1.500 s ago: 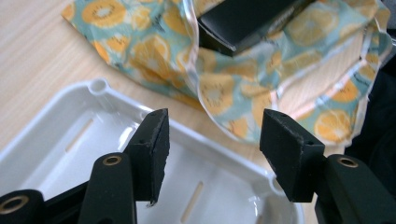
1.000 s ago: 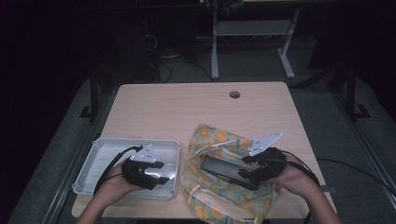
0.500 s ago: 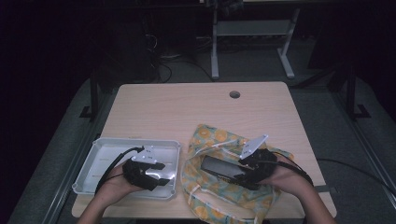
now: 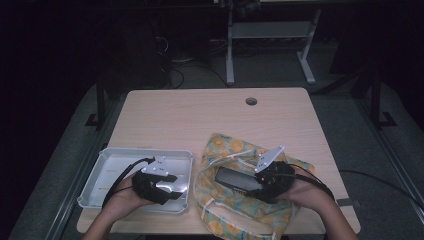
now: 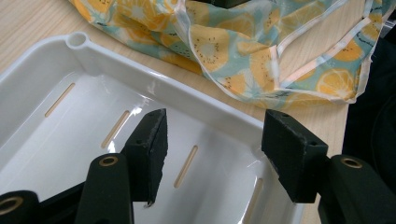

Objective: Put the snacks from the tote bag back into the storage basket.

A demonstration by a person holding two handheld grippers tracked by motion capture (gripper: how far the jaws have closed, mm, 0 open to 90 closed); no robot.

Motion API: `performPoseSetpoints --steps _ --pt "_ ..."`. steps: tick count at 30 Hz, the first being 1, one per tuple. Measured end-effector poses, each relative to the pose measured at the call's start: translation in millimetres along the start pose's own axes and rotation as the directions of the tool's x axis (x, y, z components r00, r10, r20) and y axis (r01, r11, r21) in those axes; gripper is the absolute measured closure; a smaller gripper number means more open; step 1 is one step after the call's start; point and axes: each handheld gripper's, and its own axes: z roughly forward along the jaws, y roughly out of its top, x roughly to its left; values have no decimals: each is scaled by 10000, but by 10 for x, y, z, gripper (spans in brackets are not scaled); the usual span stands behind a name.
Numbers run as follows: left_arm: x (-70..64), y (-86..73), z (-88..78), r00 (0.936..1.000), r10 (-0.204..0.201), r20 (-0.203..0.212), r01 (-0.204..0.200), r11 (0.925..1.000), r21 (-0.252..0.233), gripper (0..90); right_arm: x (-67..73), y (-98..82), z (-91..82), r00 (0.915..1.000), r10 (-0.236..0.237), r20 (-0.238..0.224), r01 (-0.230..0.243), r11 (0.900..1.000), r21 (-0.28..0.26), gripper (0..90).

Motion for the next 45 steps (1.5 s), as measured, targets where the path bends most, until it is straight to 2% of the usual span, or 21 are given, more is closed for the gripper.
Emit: performPoseSetpoints --steps 1,4,10,19,30,45 --pt "1 0 0 10000 10 6 -10 10000 11 406 15 1 5 9999 158 -25 -158 9998 80 371" --pt "-8 -1 10 10000 -82 14 82 9999 -71 406 19 -12 34 9999 -7 124 2 9994 350 369" --pt "-12 1 19 10000 -87 36 87 10000 13 406 36 -47 69 9996 6 270 -24 9979 648 373" --pt "-10 -2 32 10000 -12 92 11 10000 81 406 34 -77 158 9996 -108 278 75 9933 1152 398" --pt "-18 -2 49 9999 4 112 -5 10000 81 406 35 -91 135 9995 -176 260 147 9940 1084 413" --pt "-21 -2 50 9999 8 112 -9 9999 117 406 29 -87 -8 9996 -215 204 205 9986 482 414"
